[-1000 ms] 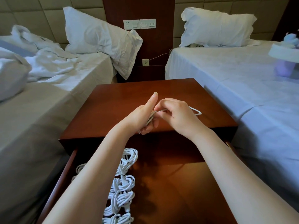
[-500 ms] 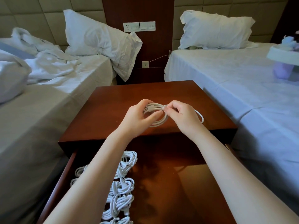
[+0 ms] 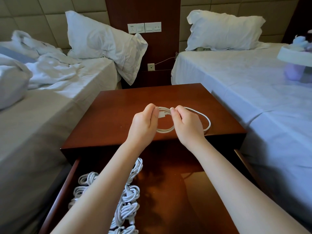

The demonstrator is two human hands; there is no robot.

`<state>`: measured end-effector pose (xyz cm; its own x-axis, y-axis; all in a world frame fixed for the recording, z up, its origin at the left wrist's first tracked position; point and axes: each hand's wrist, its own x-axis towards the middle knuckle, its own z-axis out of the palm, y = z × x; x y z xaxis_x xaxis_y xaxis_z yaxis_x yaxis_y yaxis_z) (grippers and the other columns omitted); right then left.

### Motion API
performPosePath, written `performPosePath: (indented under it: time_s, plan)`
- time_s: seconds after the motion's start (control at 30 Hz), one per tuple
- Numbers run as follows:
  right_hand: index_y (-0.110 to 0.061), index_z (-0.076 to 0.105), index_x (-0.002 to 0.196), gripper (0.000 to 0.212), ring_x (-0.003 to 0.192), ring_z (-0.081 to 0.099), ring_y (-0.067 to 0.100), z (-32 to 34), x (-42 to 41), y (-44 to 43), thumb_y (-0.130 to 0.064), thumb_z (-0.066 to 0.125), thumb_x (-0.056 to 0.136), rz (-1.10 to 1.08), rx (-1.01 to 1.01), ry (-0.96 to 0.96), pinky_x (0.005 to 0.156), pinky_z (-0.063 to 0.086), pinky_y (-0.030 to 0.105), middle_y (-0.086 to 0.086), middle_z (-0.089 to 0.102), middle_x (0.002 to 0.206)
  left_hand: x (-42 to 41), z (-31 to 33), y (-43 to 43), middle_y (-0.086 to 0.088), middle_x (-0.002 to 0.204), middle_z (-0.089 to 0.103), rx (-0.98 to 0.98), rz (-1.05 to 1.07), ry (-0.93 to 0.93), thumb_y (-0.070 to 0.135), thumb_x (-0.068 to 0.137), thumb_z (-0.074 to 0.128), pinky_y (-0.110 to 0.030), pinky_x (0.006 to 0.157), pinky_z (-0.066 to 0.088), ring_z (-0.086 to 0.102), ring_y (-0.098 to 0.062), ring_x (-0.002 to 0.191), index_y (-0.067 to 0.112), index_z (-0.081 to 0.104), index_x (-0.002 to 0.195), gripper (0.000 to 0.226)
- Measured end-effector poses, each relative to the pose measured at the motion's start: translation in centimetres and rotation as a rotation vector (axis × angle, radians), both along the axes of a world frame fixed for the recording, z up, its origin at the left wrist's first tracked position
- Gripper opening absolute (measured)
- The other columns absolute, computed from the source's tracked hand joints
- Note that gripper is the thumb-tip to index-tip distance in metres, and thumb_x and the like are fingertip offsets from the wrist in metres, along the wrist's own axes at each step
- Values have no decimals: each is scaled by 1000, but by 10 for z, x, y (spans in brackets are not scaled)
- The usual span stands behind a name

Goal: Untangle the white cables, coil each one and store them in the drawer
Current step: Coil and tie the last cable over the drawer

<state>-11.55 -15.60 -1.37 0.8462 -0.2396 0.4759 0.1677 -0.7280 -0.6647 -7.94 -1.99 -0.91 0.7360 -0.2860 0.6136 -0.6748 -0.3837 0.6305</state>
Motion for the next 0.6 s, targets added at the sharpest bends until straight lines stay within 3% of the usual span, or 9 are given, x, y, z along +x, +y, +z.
performPosePath:
  time_s: [0.1,0.17,0.23,0.37,0.5,0.6]
  plan:
    - [-20,48,76,33,53,46,9,-1,-1,3,-35,36,103,-93,-22,-66,49,28,17,-11,47,60,-7,0,-8,-13,63,52,-112,13,128,26,102,37,-42,54,43,47,-30,56,8,50,75,35]
    - [-20,48,76,33,54,47,8,-3,-1,5,-36,36,103,-136,-23,-70,49,27,17,-12,47,61,-11,2,-16,-4,61,49,-184,51,205,32,102,35,-28,53,40,45,-14,54,6,52,71,44]
    - [-20,48,76,33,54,47,8,-3,0,8,-36,37,103,-149,-10,-78,49,27,17,-12,47,61,-11,1,-20,5,59,48,-245,101,227,32,102,34,-14,50,35,45,-4,52,16,50,65,44]
    - [-22,52,82,29,56,51,9,-4,1,10,-38,40,102,-122,-65,-90,49,30,16,-12,53,65,-5,-7,-14,-3,61,52,-232,192,117,26,103,36,-23,51,35,44,-8,54,4,54,72,42]
    - [-13,61,82,33,50,49,10,-9,0,7,-33,41,100,-178,-225,-266,46,29,19,-6,57,62,4,-10,-2,5,58,46,-238,340,74,25,103,36,-15,49,34,43,-7,49,11,46,67,40]
    - [-12,61,89,30,55,54,16,-11,-1,13,-29,38,100,80,-203,-198,46,40,30,-3,59,63,14,-8,9,4,58,47,-303,436,53,24,103,36,-12,53,34,44,-6,52,6,51,72,40]
